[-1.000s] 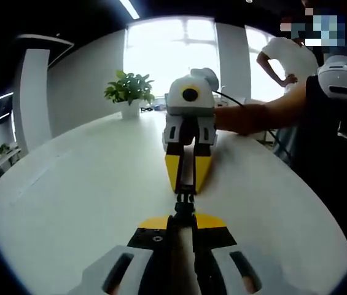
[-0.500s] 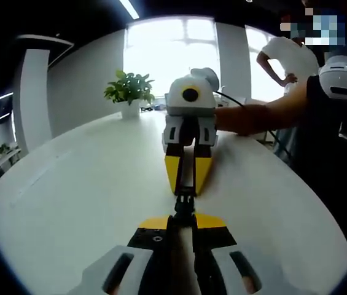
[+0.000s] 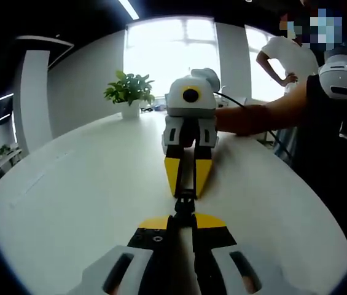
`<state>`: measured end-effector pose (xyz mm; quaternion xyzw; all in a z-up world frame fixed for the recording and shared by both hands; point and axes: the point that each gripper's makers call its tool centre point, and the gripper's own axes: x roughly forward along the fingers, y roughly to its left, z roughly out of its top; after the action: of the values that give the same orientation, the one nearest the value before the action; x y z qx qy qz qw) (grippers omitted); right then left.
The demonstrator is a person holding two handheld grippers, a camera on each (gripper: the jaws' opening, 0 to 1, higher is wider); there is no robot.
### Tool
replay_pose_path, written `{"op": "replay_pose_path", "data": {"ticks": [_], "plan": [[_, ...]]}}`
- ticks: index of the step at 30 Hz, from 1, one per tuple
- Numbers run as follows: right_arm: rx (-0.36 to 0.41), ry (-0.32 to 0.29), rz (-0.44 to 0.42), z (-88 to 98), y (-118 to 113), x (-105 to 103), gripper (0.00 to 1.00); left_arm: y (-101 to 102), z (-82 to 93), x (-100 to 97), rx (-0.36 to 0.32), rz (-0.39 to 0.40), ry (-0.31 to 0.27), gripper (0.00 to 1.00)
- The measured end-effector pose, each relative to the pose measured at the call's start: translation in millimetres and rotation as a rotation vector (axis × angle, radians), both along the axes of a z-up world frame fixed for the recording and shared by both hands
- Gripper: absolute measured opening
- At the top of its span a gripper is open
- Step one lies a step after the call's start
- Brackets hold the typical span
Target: Snap the two parts of the plastic buckle together until the buckle closes and remains connected.
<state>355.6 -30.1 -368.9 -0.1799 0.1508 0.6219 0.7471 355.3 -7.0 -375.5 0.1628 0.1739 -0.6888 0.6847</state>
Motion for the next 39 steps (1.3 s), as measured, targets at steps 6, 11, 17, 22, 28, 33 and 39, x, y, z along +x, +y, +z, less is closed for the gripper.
{"op": "replay_pose_path", "data": {"ticks": [6, 11, 17, 22, 28, 33, 39], "plan": [[0.0, -0.01, 0.003, 0.3, 1.3, 1.1, 0.11, -2.7, -0.3, -0.9, -0.001, 0.007, -0.001, 0.09], [-0.002, -0.013, 0.007, 0.1, 1.8, 0.2, 0.1, -3.9, -0.6, -2.2, -0.001, 0.009, -0.001, 0.09], [-0.002, -0.017, 0.01, 0.1, 2.0, 0.6, 0.1, -3.7, -0.6, -1.0, -0.001, 0.01, 0.001, 0.09], [0.004, -0.018, 0.01, 0.3, 2.5, 1.0, 0.09, -3.3, -0.7, -0.2, 0.0, 0.009, 0.002, 0.08], [0.002, -0.019, 0.003, 0.8, 2.9, 0.9, 0.09, -2.6, -0.1, 2.6, -0.001, 0.015, -0.005, 0.08], [0.001, -0.025, 0.002, 0.7, 3.5, 2.9, 0.09, -1.6, 0.1, 4.6, -0.001, 0.016, -0.008, 0.08], [-0.018, -0.045, 0.022, 1.6, 7.6, 1.6, 0.09, -5.6, 1.0, 5.4, -0.003, 0.002, -0.02, 0.08]]}}
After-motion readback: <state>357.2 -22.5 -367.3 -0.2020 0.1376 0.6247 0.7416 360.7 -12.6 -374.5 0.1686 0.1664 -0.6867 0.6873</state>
